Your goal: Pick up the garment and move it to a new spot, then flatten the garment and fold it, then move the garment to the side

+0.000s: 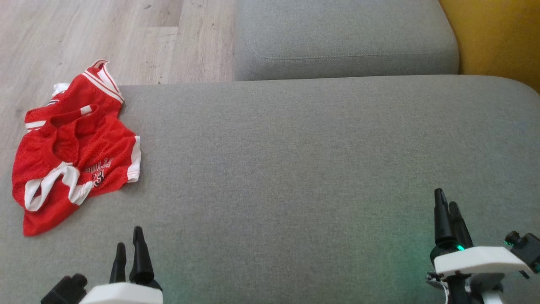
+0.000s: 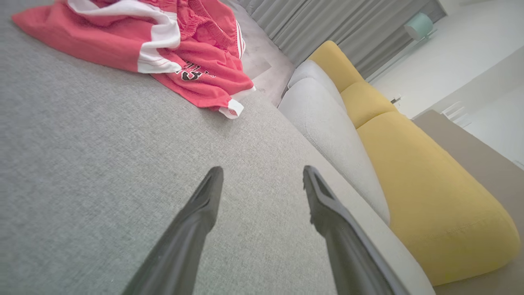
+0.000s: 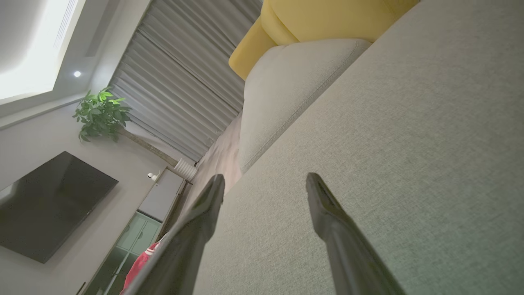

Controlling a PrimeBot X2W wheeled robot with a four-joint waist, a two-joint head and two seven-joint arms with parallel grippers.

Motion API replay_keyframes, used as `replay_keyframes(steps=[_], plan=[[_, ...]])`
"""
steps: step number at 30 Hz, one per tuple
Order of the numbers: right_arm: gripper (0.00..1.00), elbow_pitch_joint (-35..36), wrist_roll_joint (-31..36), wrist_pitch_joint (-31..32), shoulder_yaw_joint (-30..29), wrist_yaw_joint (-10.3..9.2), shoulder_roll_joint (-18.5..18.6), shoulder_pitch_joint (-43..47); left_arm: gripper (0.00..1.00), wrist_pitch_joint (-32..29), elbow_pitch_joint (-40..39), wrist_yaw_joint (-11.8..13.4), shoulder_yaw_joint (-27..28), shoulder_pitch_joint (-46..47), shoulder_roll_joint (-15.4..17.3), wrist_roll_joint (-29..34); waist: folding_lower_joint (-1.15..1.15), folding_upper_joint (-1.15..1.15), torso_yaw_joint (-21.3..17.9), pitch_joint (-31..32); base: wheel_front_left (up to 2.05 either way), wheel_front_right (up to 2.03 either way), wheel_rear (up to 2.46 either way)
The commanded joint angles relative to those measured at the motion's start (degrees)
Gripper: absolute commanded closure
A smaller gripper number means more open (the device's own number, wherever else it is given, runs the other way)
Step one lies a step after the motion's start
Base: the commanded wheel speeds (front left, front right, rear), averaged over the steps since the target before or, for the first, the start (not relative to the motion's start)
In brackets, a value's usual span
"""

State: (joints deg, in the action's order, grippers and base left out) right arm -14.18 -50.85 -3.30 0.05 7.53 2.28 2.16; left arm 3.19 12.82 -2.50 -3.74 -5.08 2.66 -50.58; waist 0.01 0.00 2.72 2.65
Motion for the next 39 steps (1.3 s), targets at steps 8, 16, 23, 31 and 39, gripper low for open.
replay_keyframes(steps=[8,16,23,31,39], plan=[[0.0,1.1,7.2,-2.1,2.0,-0.02,0.4,-0.1,0.0,2.1,-1.5,0.5,-0.3,0.7,0.7,7.1,-0.01,0.0,0.4,0.5,0.0,0.0,0.0],[0.0,0.7,13.0,-3.4,2.6,-0.03,0.4,0.1,0.0,3.5,-1.0,0.8,-1.2,0.1,0.8,12.7,-0.01,0.0,0.8,1.1,0.0,0.0,0.0],[0.0,0.7,18.1,-4.6,3.7,-0.03,0.4,0.7,0.0,4.7,-0.8,1.2,-1.9,-0.6,1.0,17.6,-0.01,0.0,1.1,1.7,0.0,0.0,0.0],[0.0,0.7,24.8,-6.1,4.5,-0.03,0.5,1.3,0.0,6.2,-0.8,1.8,-2.7,-1.0,1.4,24.0,-0.01,0.0,1.6,2.2,0.0,0.0,0.0],[0.0,0.6,30.6,-7.5,5.4,-0.03,0.5,1.5,0.0,7.6,-0.7,2.5,-3.3,-1.2,1.7,29.5,-0.01,0.0,2.0,2.5,0.0,0.0,0.0]])
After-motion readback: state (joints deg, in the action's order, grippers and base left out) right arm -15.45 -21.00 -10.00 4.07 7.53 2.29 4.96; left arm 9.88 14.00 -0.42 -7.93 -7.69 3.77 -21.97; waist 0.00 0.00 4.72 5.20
